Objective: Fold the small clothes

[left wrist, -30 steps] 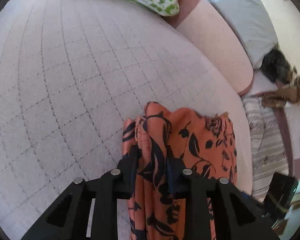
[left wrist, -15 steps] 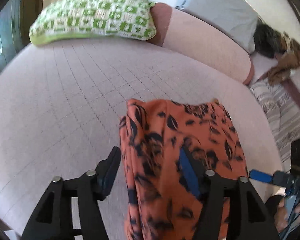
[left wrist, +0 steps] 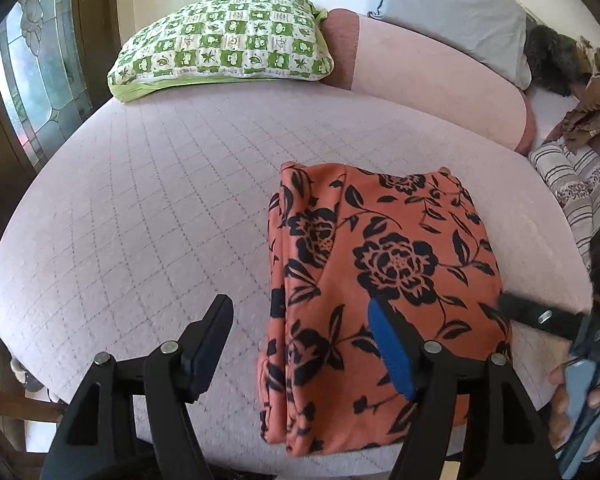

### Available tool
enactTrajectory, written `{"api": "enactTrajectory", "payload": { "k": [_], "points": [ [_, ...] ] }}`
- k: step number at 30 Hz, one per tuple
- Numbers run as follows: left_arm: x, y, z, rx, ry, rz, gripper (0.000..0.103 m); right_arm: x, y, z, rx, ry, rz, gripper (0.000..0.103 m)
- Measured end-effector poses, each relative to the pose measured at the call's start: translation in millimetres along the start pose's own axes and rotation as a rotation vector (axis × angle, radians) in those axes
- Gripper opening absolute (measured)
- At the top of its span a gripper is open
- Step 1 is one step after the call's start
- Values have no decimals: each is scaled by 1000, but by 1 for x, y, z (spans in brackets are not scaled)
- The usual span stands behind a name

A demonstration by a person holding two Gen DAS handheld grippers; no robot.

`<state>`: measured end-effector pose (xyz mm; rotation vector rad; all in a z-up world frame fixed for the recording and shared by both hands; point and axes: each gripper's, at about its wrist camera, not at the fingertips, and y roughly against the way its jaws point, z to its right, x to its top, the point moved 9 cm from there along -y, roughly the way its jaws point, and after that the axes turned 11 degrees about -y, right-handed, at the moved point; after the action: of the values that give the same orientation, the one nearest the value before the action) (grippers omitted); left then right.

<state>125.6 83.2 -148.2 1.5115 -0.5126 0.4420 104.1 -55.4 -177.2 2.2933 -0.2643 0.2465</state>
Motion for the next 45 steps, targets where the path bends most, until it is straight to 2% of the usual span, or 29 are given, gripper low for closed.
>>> {"api": "enactTrajectory", "payload": {
  "k": [3, 5, 7, 10, 12, 15, 18, 21, 23, 24, 25, 26, 27, 28, 29, 30, 33, 35, 39, 41, 43, 44, 45],
  "points": [
    [-3, 4, -4, 19, -5, 10, 72, -2, 18, -23, 113, -4, 15, 95],
    [-6, 3, -5, 12, 4, 3, 72, -2, 12, -20, 87, 13, 22, 96],
    [-9, 0, -4, 3, 8, -7, 72, -4, -7, -3, 45, -11, -20, 96],
    [-18, -5, -6, -17, 18, -25, 72, -2, 6, -5, 106, -56, 15, 97],
    [-25, -8, -9, -60, 47, -33, 73, -2, 21, -11, 154, -49, 32, 97],
    [-30, -14, -15, -159, 119, -36, 75, 7, 42, 7, 93, -33, 92, 97],
    [-20, -28, -20, -244, 153, -27, 76, 22, 33, 38, 48, -118, 74, 97],
    [-8, -46, -26, -260, 146, -31, 77, 43, 10, 56, 13, -132, 65, 97],
    [-9, -68, -27, -272, 156, -85, 77, 47, -16, 58, -2, -123, 14, 96],
    [-12, -74, -27, -271, 159, -108, 76, 43, -26, 59, -24, -109, -14, 91],
    [-16, -81, -23, -286, 150, -131, 72, 36, -38, 55, -40, -73, -51, 79],
    [-16, -81, -22, -276, 134, -121, 56, 29, -47, 48, -64, -23, -88, 58],
    [-17, -79, -21, -279, 129, -121, 41, 28, -47, 43, -84, 5, -81, 53],
    [-16, -73, -18, -288, 122, -118, 32, 29, -44, 37, -83, 27, -82, 47],
    [-11, -63, -17, -273, 105, -97, 27, 32, -37, 31, -75, 48, -68, 38],
    [-7, -54, -13, -268, 88, -76, 25, 36, -28, 26, -64, 69, -53, 33],
    [20, -17, 8, -277, 51, 15, 25, 51, 6, 8, -54, 145, 26, 32],
    [44, 1, 22, -288, 25, 80, 25, 75, 34, 2, -34, 157, 81, 32],
    [81, 2, 36, -317, -17, 136, 26, 128, 74, 12, -15, 150, 158, 32],
    [88, -13, 42, -323, -26, 126, 29, 149, 76, 28, -15, 142, 176, 33],
    [81, -41, 47, -321, -32, 60, 33, 161, 66, 53, -35, 90, 166, 38],
    [75, -55, 48, -306, -30, 29, 39, 165, 55, 76, -55, 35, 140, 40],
    [65, -73, 49, -286, -33, -8, 52, 166, 45, 97, -95, -13, 132, 51]
  ]
}}
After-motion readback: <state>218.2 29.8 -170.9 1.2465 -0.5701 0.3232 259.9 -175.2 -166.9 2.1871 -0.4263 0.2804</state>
